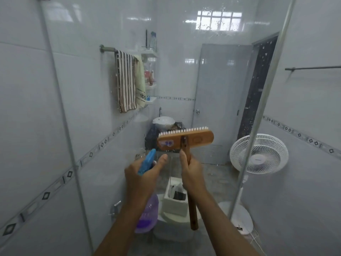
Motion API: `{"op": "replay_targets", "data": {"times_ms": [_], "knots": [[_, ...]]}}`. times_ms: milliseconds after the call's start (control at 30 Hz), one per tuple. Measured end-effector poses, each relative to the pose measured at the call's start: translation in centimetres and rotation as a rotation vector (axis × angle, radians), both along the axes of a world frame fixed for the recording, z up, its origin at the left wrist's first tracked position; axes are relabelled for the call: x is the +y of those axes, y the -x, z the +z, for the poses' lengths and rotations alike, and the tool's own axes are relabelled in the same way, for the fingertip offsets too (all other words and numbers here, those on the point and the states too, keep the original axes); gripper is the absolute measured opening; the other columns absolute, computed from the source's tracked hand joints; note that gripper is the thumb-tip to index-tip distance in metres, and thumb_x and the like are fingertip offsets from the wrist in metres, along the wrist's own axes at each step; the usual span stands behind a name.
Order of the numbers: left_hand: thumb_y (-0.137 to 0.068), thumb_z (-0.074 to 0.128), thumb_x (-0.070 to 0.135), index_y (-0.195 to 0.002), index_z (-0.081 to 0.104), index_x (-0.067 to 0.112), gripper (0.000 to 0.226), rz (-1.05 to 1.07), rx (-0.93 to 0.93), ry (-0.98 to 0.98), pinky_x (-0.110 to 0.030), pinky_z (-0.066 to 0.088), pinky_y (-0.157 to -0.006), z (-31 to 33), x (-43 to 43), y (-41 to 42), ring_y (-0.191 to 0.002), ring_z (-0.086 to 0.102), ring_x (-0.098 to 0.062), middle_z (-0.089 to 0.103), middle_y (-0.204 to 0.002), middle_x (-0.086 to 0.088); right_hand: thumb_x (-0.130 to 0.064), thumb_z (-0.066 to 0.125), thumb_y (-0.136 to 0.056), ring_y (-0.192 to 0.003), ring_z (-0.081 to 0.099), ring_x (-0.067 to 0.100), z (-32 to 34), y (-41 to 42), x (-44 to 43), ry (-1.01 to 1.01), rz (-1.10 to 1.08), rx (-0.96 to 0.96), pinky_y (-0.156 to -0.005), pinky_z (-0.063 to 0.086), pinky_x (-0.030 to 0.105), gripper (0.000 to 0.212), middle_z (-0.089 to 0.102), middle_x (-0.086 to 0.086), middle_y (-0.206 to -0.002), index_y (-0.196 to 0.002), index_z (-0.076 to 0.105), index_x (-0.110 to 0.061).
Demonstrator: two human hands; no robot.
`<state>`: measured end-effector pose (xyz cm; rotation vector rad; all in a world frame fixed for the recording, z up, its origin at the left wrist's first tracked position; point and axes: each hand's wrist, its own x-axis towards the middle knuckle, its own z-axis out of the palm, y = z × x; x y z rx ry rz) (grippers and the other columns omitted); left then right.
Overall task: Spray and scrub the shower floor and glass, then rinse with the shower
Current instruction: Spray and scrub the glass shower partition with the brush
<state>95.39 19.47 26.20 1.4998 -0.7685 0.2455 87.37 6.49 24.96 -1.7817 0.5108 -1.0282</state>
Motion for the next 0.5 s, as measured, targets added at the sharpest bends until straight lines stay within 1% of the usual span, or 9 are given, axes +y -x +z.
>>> {"op": "replay_targets", "data": {"times_ms": [67,133,200,233,300,333,367,433,500], "knots": [[-0.085,0.078,0.029,-0.066,0.059,0.016,0.03,0.005,-0.037,0.014,-0.008,0.04,-0.044,0.2,-0.3,0.4,-0.048,0.058,-0.002,0.054,-0.05,0.01,-0.055,0.046,-0.098,-0.053,0.054,0.007,-4.6,1.1,0.0,-0.091,-0.002,0.049,-0.053,0.045,0.024,0.044,0.058,-0.005,-0.059,-0.088,0.065,-0.017],[-0.085,0.075,0.033,-0.069,0.06,0.013,0.03,-0.006,-0.033,0.022,-0.008,0.042,-0.044,0.2,-0.5,0.8,-0.051,0.062,-0.001,0.057,-0.054,0.01,-0.059,0.044,-0.096,-0.066,0.065,0.009,-9.1,2.3,-0.1,-0.119,-0.055,0.147,-0.065,0.055,0.033,0.043,0.068,-0.004,-0.071,-0.091,0.067,-0.022],[-0.084,0.072,0.041,-0.07,0.061,0.013,0.034,-0.001,-0.068,0.039,-0.01,0.043,-0.046,0.1,-0.9,1.2,-0.05,0.06,-0.007,0.055,-0.054,0.011,-0.058,0.042,-0.098,-0.078,0.07,0.007,-11.7,3.7,-0.8,-0.115,-0.115,0.23,-0.078,0.06,0.039,0.043,0.074,-0.002,-0.083,-0.095,0.069,-0.025],[-0.083,0.07,0.044,-0.069,0.062,0.013,0.035,-0.001,-0.082,0.046,-0.012,0.044,-0.047,0.1,-1.1,1.4,-0.05,0.058,-0.01,0.054,-0.055,0.01,-0.06,0.041,-0.097,-0.078,0.07,0.008,-11.9,4.3,-1.2,-0.116,-0.13,0.236,-0.077,0.06,0.04,0.045,0.074,-0.001,-0.083,-0.095,0.069,-0.025],[-0.083,0.07,0.043,-0.069,0.062,0.012,0.035,-0.017,-0.074,0.058,-0.015,0.046,-0.047,-0.1,-1.6,1.9,-0.048,0.057,-0.011,0.055,-0.055,0.008,-0.063,0.043,-0.095,-0.065,0.067,0.013,-10.0,5.2,-2.1,-0.117,-0.11,0.173,-0.062,0.058,0.037,0.049,0.07,0.001,-0.073,-0.09,0.066,-0.02],[-0.083,0.071,0.042,-0.069,0.063,0.012,0.034,-0.023,-0.069,0.061,-0.017,0.047,-0.047,-0.3,-1.8,2.0,-0.048,0.057,-0.013,0.057,-0.056,0.006,-0.062,0.044,-0.095,-0.058,0.061,0.014,-8.1,5.2,-2.5,-0.111,-0.102,0.118,-0.054,0.053,0.034,0.05,0.064,0.0,-0.066,-0.087,0.063,-0.016],[-0.083,0.071,0.042,-0.07,0.063,0.012,0.034,-0.03,-0.067,0.064,-0.019,0.049,-0.048,-0.3,-2.2,2.4,-0.049,0.058,-0.015,0.058,-0.056,0.004,-0.061,0.045,-0.095,-0.054,0.055,0.016,-5.9,5.5,-3.1,-0.103,-0.116,0.055,-0.049,0.046,0.033,0.05,0.058,0.0,-0.063,-0.084,0.061,-0.015],[-0.083,0.071,0.043,-0.07,0.063,0.012,0.035,-0.032,-0.074,0.068,-0.023,0.052,-0.049,-0.3,-2.9,3.3,-0.049,0.058,-0.018,0.058,-0.057,0.001,-0.059,0.045,-0.097,-0.052,0.05,0.017,-0.6,5.8,-4.3,-0.091,-0.164,-0.047,-0.047,0.043,0.031,0.047,0.052,-0.001,-0.06,-0.082,0.057,-0.016],[-0.083,0.07,0.043,-0.07,0.062,0.012,0.035,-0.042,-0.093,0.082,-0.022,0.05,-0.048,-0.1,-3.8,4.4,-0.049,0.056,-0.02,0.056,-0.056,0.001,-0.056,0.043,-0.1,-0.05,0.047,0.016,3.7,6.4,-5.5,-0.061,-0.182,-0.094,-0.046,0.042,0.031,0.041,0.048,-0.004,-0.058,-0.08,0.053,-0.021]]}}
